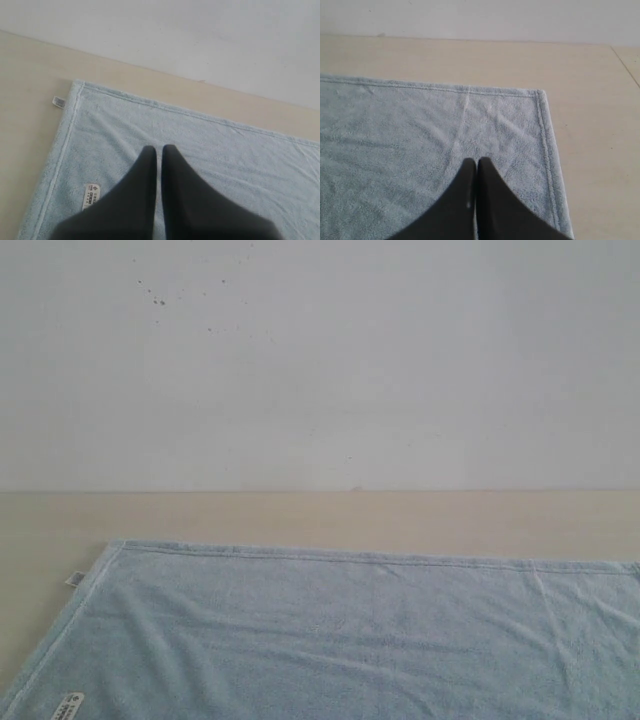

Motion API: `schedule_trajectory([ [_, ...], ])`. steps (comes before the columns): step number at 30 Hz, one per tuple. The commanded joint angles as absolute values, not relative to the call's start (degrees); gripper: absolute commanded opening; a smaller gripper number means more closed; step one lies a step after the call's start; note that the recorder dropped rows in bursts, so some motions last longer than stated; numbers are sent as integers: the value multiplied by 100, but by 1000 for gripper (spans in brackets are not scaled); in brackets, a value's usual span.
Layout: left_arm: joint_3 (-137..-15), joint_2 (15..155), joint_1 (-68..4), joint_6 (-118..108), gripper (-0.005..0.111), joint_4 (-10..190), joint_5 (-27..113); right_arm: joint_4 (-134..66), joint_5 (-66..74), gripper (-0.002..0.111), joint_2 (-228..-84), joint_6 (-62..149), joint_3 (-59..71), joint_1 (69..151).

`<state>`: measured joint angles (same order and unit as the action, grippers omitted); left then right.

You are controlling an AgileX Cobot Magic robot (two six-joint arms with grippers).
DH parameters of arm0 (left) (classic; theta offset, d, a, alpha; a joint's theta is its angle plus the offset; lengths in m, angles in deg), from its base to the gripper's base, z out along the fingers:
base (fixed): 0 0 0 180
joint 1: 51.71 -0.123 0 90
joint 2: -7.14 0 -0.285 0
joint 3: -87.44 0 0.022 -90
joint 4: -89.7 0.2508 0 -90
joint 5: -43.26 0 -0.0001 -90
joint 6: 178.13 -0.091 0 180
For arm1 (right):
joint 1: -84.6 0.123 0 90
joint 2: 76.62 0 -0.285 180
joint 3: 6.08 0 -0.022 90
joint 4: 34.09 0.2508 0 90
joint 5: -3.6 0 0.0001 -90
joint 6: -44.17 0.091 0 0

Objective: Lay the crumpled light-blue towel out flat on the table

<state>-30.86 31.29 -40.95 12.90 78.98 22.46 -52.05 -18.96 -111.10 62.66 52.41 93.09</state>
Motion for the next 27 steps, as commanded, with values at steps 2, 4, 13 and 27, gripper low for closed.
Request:
schedule_trajectory([
  [2, -3078, 3104, -4048, 1243, 4, 7766, 2226, -5255, -1808, 0, -10867, 6349, 5267, 9321],
  [4, -3078, 3104, -4048, 1243, 4, 7766, 2226, -5255, -1808, 0, -10829, 6349, 5267, 9321],
  [13, -3078, 3104, -4048, 1243, 4, 7841, 2240, -5255, -1783, 0, -10828, 6349, 5267, 9321],
  [27, -3078, 3104, -4048, 1243, 4, 7841, 2240, -5244, -1771, 0, -10766, 6349, 5267, 9321],
])
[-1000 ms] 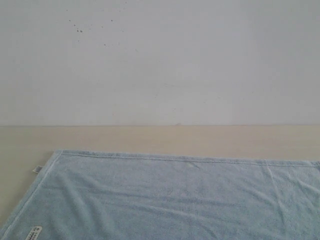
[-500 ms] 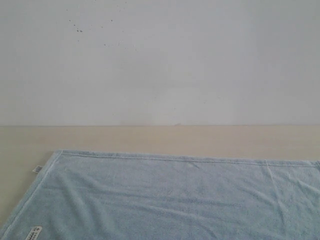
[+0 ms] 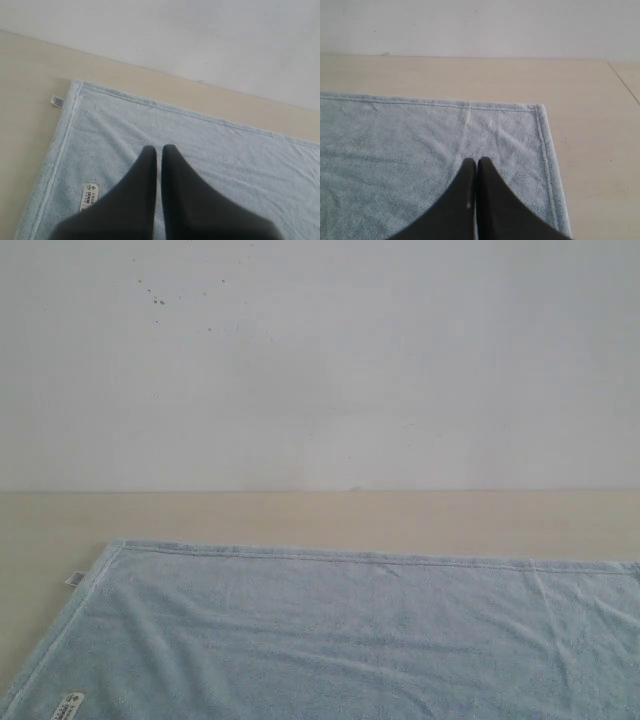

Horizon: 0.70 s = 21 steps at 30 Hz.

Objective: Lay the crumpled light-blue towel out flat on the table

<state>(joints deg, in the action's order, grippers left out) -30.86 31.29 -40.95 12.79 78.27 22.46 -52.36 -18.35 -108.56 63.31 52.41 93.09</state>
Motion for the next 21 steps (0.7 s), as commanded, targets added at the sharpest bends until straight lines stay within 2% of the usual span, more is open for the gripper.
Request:
schedule_trajectory([
  [1, -3078, 3104, -4048, 1243, 4, 7841, 2240, -5244, -1787, 0, -10652, 6349, 5281, 9321],
  [9, -3078, 3104, -4048, 1243, 4, 7841, 2240, -4757, -1715, 0, -9717, 6330, 5603, 9321],
  [17, -3078, 3104, -4048, 1243, 4, 7841, 2240, -3633, -1410, 0, -9418, 4696, 6185, 9321],
  [21, -3078, 3104, -4048, 1243, 4, 7842, 2252, -3589, -1410, 0, -9244, 4555, 6433, 9321],
])
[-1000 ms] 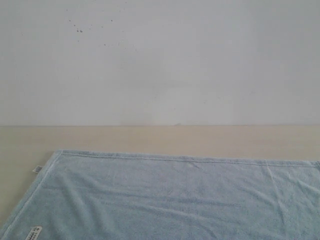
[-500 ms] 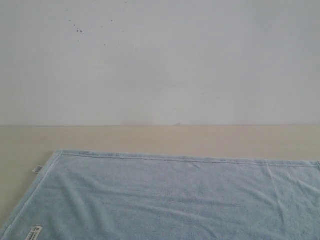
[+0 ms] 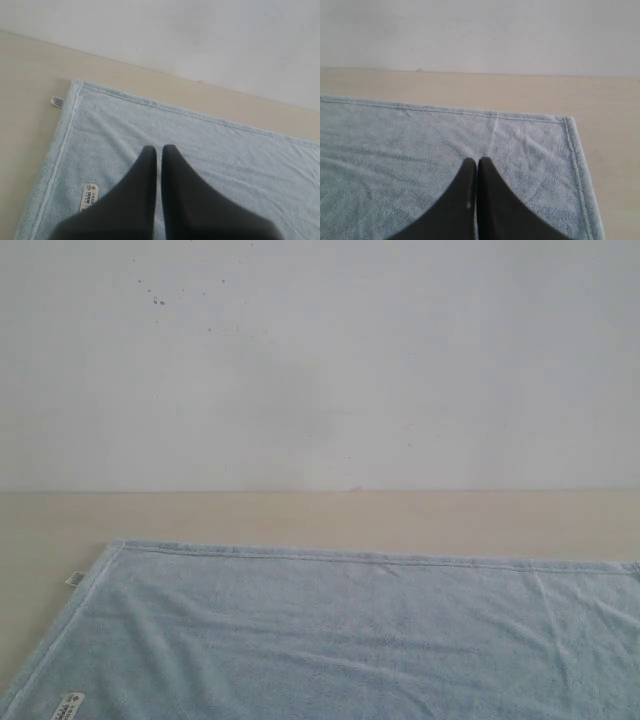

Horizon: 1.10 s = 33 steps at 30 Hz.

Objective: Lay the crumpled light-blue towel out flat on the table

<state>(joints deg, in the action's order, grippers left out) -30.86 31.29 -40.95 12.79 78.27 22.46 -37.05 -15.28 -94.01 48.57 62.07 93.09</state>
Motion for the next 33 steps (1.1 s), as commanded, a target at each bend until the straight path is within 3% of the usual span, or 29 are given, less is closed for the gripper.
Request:
schedule_trajectory([
  [1, -3078, 3104, -4048, 1243, 4, 7842, 2252, -3589, -1362, 0, -9195, 4555, 6492, 9321],
  [12, -3078, 3104, -4048, 1243, 4, 7842, 2252, -3409, -1020, 0, -8608, 4555, 7108, 9321],
  [33, -3078, 3104, -4048, 1243, 4, 7842, 2252, -3184, -824, 0, -8608, 4480, 7114, 9321],
])
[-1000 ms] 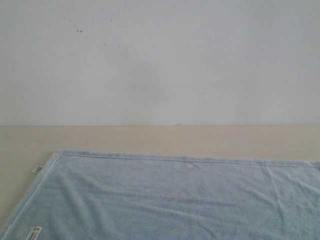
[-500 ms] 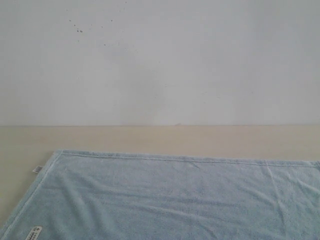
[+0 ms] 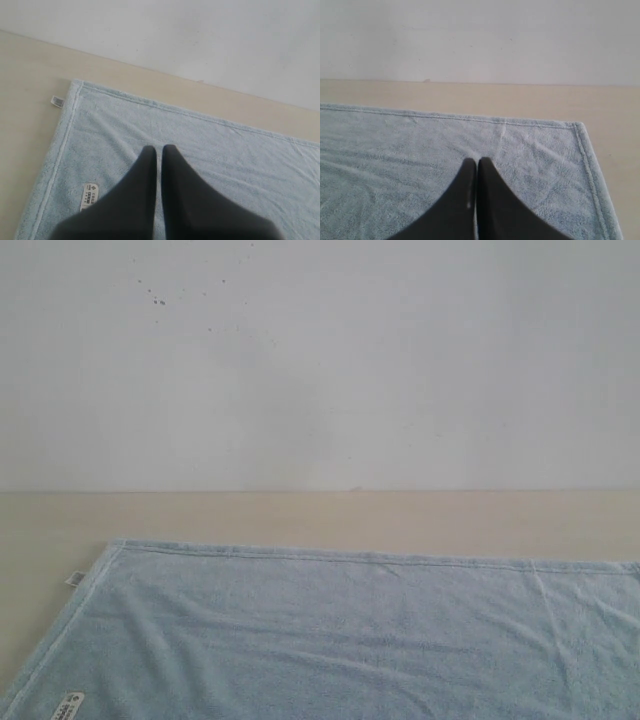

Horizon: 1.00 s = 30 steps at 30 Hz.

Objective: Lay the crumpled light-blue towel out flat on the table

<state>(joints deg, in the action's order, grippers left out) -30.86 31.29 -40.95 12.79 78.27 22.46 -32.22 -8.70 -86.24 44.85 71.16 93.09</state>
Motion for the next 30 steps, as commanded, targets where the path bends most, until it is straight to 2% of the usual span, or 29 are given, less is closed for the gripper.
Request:
schedule_trajectory([
  [1, -3078, 3104, -4048, 1243, 4, 7842, 2252, -3184, -824, 0, -8608, 4480, 7114, 9321],
  [22, -3078, 3093, -4048, 1243, 4, 7842, 2250, -3185, -738, 0, -8608, 4489, 7114, 9321],
  [30, -2818, 2143, -4048, 1243, 4, 7851, 2250, -3185, -739, 0, -8608, 4508, 7114, 9321],
])
